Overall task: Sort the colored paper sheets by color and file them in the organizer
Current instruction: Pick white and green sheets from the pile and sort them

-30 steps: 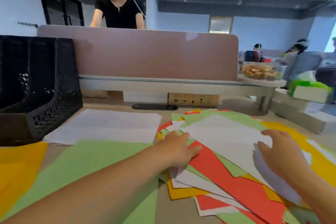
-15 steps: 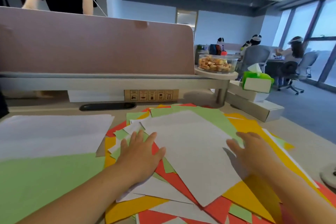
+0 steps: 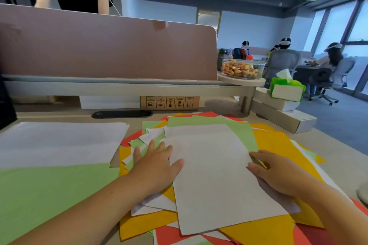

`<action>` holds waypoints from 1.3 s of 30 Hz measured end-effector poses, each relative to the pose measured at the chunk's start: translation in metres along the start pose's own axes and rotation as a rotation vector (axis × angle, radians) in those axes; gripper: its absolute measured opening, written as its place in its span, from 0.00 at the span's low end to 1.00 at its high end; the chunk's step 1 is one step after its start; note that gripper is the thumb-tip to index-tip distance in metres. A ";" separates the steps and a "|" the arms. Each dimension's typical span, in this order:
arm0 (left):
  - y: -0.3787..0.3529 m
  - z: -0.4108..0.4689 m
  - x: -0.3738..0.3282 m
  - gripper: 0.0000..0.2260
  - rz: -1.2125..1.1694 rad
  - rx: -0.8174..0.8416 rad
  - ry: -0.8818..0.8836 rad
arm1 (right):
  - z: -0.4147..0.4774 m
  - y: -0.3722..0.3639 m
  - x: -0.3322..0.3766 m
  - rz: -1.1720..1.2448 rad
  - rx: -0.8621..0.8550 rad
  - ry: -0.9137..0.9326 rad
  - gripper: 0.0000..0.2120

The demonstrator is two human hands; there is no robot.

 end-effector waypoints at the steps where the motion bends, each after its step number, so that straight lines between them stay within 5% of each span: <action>1: 0.002 0.001 -0.001 0.29 0.017 0.013 0.003 | 0.000 0.002 -0.001 0.022 0.020 0.028 0.25; 5: 0.007 0.002 0.000 0.28 0.007 0.009 -0.008 | -0.003 0.010 0.003 0.323 0.046 0.009 0.17; 9: 0.008 -0.002 -0.002 0.28 -0.095 -0.002 -0.046 | 0.004 0.011 -0.002 1.089 -0.092 -0.554 0.18; 11: 0.008 -0.004 -0.003 0.27 -0.142 -0.035 -0.064 | 0.004 0.010 -0.004 1.241 -0.032 -0.731 0.19; 19: 0.015 -0.012 -0.009 0.16 -0.396 -0.197 -0.122 | -0.009 0.005 0.003 0.986 0.249 -0.597 0.18; 25: 0.017 -0.009 -0.007 0.14 -0.438 -0.215 -0.098 | -0.007 0.010 0.008 0.876 0.101 -0.529 0.12; 31: 0.018 -0.001 -0.001 0.08 -0.749 -0.205 0.131 | -0.009 0.005 0.009 0.959 0.221 -0.634 0.14; 35: 0.021 0.002 0.006 0.07 -0.884 -0.222 0.236 | -0.011 0.006 0.005 0.778 0.021 -0.581 0.07; 39: 0.024 0.004 0.012 0.06 -0.922 -0.243 0.283 | -0.007 0.009 0.001 0.892 -0.046 -0.526 0.04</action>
Point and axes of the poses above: each hand's wrist, its own z-axis towards the middle knuckle, its own y-axis out of the back of the hand, x = y × z, the point moved 3 cm from there along z, towards the middle knuckle, and after that the axes turned 11 degrees about -x, right-handed, at the moved point
